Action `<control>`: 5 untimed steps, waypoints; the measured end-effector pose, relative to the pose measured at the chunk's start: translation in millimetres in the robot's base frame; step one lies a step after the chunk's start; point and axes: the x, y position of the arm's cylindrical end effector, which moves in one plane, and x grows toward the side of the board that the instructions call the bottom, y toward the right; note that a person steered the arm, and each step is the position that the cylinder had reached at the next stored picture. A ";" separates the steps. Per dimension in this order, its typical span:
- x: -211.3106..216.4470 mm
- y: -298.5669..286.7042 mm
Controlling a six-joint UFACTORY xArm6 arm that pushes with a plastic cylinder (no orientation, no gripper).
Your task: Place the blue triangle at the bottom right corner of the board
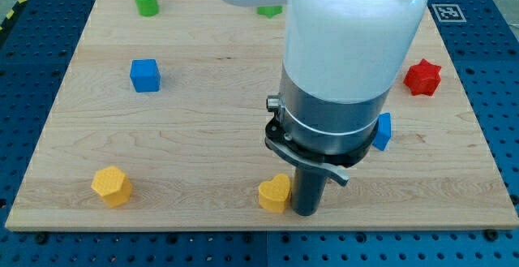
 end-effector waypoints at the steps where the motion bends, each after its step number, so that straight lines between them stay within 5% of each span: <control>1: 8.1 0.0; 5: 6.0 41.3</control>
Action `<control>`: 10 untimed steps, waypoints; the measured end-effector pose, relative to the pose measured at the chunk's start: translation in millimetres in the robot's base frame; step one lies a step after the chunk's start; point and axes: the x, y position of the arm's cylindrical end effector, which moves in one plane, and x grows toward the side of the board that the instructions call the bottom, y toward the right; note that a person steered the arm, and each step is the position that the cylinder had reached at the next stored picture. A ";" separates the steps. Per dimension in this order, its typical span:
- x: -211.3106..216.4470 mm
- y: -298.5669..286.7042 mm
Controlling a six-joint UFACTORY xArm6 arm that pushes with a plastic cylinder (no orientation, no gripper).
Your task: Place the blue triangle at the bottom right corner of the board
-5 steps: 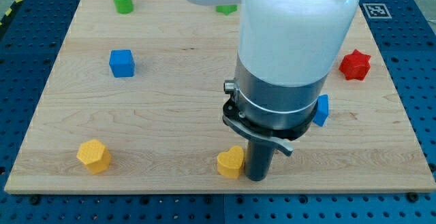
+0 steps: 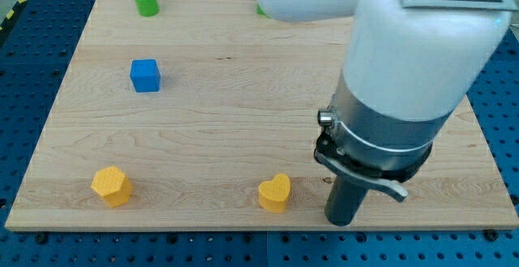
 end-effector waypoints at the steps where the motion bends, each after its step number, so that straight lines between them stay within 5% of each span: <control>1: -32.9 0.0; 5: -142.3 1.7; 10: -106.4 83.7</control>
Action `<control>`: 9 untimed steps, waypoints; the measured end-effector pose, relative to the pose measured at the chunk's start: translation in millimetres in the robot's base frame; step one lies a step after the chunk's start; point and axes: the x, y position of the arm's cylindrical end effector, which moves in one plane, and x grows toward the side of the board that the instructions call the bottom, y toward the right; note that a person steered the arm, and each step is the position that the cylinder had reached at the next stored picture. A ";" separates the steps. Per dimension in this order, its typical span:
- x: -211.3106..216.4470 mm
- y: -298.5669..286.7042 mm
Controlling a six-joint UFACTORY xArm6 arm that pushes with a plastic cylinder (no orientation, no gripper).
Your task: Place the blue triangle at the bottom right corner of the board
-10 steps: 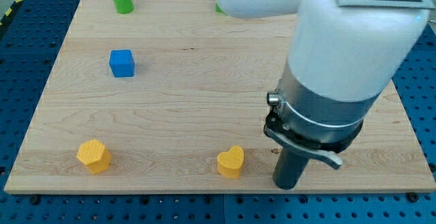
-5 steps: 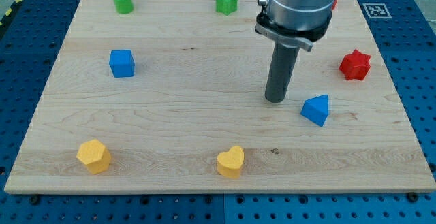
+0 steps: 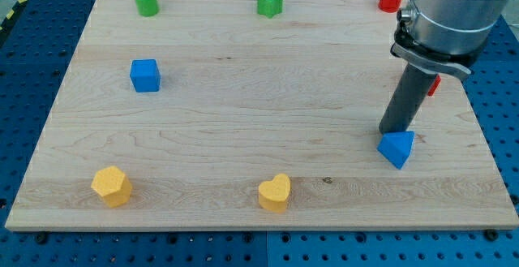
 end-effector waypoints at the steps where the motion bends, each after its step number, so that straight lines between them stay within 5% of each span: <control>1: 12.3 -11.9; 5: 41.8 -34.8; 9: 43.4 13.3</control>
